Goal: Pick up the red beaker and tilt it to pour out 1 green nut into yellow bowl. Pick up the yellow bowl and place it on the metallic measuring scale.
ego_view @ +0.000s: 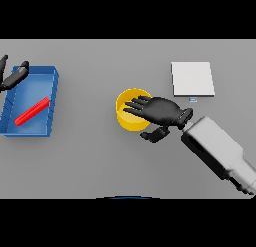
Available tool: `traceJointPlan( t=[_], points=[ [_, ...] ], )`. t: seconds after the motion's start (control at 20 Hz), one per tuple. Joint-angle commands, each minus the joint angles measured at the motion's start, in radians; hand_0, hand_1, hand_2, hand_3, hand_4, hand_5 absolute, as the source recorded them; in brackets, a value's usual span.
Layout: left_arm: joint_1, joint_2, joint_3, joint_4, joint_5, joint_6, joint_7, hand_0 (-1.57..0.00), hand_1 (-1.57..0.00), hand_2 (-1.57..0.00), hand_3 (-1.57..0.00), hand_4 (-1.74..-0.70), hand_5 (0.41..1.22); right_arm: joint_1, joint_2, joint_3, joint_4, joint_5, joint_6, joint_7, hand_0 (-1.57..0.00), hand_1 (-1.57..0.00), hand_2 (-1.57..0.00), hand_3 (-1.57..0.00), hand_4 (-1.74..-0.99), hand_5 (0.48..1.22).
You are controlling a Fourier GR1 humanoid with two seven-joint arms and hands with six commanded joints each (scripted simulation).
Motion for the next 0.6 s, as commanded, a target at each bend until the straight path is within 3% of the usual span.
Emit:
traceJointPlan(
  t=[0.0, 0.3, 0.55],
  points=[
    [0.001, 0.002, 0.003, -0.001, 0.005, -0.007, -0.005, 0.00, 0.00, 0.00, 0.00, -0.72, 0.687, -0.015, 0.009, 0.018, 0.020, 0.013, 0.012, 0.004, 0.00, 0.00, 0.00, 0.00, -1.224, 0.703],
    [0.019, 0.016, 0.008, -0.018, 0.013, -0.007, -0.010, 0.00, 0.00, 0.00, 0.00, -0.72, 0.684, -0.113, 0.038, 0.069, 0.164, 0.058, 0.039, -0.006, 0.00, 0.00, 0.00, 0.00, -1.266, 0.720],
    [0.023, 0.023, 0.017, -0.026, 0.025, -0.013, -0.019, 0.00, 0.00, 0.00, 0.00, -0.72, 0.688, -0.132, 0.073, 0.088, 0.204, 0.056, 0.083, 0.013, 0.00, 0.00, 0.00, 0.00, -1.297, 0.753]
  ],
)
